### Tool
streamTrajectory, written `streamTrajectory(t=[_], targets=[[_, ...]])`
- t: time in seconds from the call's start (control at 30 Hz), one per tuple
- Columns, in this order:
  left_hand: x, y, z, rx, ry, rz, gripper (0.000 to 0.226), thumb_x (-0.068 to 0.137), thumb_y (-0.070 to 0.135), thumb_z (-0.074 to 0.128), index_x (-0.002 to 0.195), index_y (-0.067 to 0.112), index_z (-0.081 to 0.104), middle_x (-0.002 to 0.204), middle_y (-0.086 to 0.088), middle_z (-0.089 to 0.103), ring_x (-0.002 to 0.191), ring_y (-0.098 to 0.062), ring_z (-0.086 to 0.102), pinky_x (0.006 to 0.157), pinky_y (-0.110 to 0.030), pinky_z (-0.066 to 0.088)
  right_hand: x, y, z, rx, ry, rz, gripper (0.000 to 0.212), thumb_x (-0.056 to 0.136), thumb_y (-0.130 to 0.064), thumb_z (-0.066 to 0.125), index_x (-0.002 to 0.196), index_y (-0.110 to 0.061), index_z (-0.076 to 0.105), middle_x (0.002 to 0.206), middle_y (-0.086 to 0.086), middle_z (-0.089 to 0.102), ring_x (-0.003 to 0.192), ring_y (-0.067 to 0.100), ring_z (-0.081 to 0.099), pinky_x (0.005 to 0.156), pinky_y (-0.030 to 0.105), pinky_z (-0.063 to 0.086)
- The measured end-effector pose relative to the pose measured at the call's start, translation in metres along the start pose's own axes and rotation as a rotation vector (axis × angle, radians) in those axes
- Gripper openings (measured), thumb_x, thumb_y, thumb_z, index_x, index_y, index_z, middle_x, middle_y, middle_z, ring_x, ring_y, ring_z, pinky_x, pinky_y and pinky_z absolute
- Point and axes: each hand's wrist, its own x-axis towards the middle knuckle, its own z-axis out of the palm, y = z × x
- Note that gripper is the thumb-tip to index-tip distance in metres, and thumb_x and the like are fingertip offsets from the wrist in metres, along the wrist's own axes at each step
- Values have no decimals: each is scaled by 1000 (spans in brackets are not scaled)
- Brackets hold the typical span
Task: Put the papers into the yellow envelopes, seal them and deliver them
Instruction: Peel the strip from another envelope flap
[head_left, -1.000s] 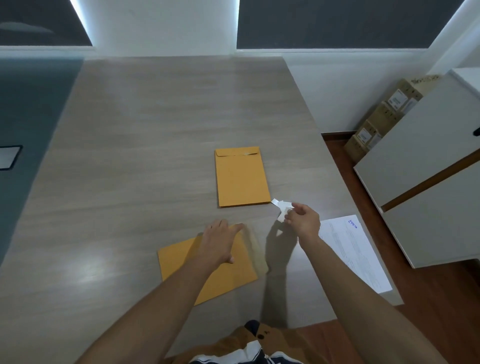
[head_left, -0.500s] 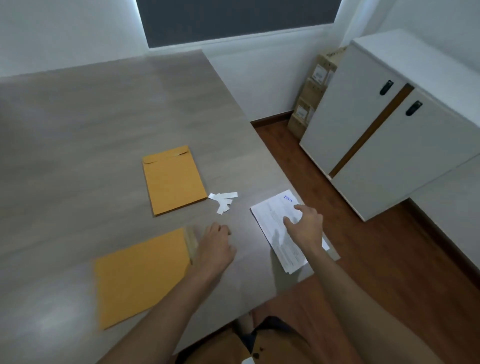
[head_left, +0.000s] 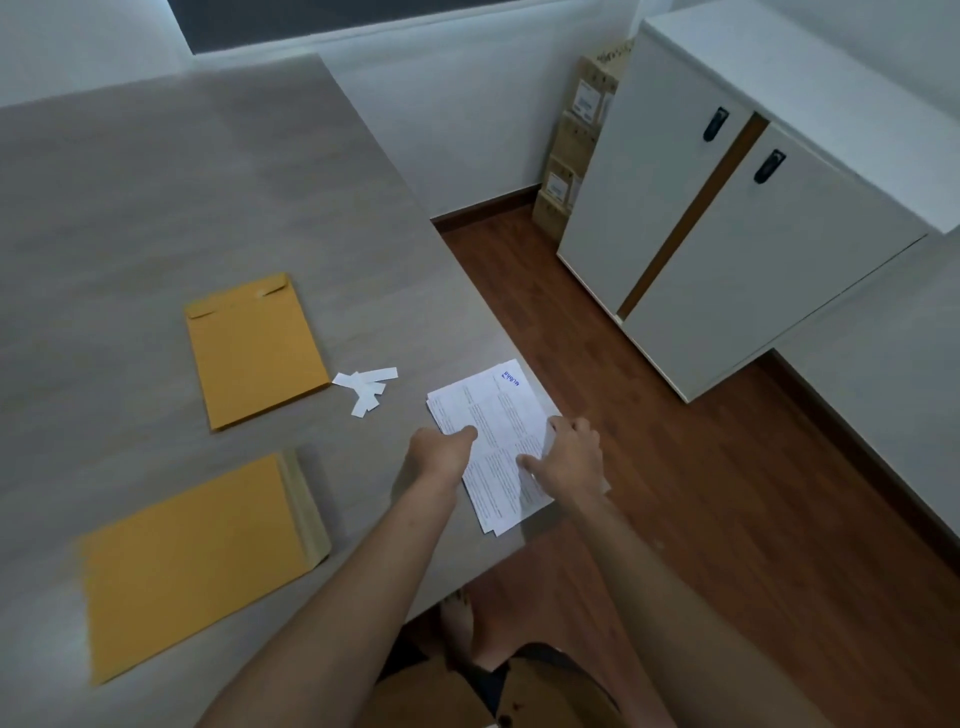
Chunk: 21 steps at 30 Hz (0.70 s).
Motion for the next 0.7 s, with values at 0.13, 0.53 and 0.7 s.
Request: streamTrajectory(t=[0.13,0.53,0.7], targets=[[5,5,9,-13,-12,-57,21,62,33,75,73,17,66,79,-1,73,69,-27,72,76,-47,61,0,3,1,-4,14,-1,76,73,-57,75,135,-23,46,134,2,47,118,20,46,99,35,42],[-9,14,27,477,207,95,54,63,59,62,106,27,60,104,-1,63,88,-28,66,75,-42,59,-1,10,6,48,27,-15,76,73,-55,76,133,-20,46,134,1,44,116,19,44,99,31,41],[-10,16,29,370,150,55,47,68,54,67,99,29,44,96,3,65,77,-25,67,71,-43,59,-1,9,6,60,34,-14,74,73,-53,78,132,-19,48,132,2,45,115,20,44,97,31,41]])
